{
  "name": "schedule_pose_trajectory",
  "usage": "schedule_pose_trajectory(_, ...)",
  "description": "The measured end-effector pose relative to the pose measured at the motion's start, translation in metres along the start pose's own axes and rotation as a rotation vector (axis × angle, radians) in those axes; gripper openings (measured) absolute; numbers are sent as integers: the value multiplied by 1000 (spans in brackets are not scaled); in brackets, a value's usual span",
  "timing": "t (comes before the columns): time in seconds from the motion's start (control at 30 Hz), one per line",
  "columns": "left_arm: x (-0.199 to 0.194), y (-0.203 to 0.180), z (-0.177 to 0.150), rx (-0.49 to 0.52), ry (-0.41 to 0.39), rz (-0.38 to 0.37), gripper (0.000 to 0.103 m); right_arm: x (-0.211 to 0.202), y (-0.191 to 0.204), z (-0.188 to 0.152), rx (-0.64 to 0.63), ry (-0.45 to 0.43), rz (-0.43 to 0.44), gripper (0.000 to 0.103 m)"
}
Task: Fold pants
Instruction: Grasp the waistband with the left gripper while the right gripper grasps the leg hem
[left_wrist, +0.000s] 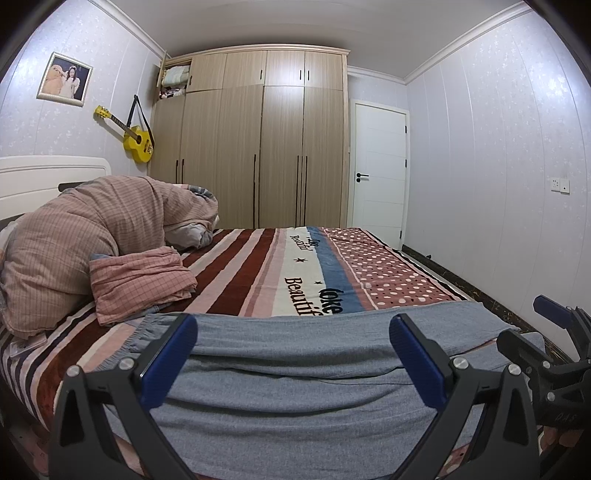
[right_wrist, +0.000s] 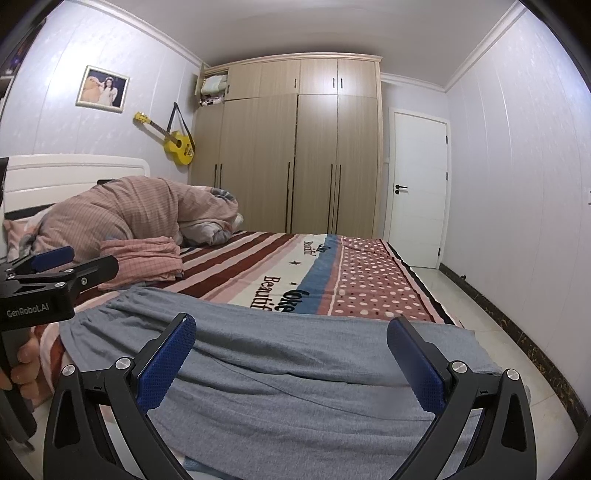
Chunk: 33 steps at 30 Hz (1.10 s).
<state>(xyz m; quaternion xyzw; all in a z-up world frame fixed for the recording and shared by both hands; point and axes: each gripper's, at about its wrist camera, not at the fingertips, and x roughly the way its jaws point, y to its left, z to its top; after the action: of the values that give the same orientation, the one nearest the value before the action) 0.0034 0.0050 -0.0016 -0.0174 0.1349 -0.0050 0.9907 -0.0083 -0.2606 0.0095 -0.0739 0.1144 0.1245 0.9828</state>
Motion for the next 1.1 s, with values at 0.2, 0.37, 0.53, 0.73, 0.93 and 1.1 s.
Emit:
schedule_pose_trajectory(0.2, 1, 0, -1, -1, 5, -2, 102, -1, 0, -1, 16, 4, 4, 102)
schedule_pose_trajectory(0.37, 2, 2, -3, -3, 8, -7, 102, 0, 0, -1, 17, 10, 8, 102)
schedule_pose_trajectory(0.53, 9, 14, -9, -29, 51, -16, 102, -5, -12, -9, 89, 15, 62, 102)
schedule_pose_trajectory(0.73, 18, 69, -35, -157, 144, -68, 102, 0, -39, -41, 180, 135, 74, 91)
schedule_pose_trajectory(0.93, 46, 136, -93, -303, 337, 49, 102, 7, -76, -106, 361, 337, 39, 83)
schedule_pose_trajectory(1.1, 60, 177, -137, -438, 436, 109, 102, 11, -96, -147, 488, 443, 0, 79)
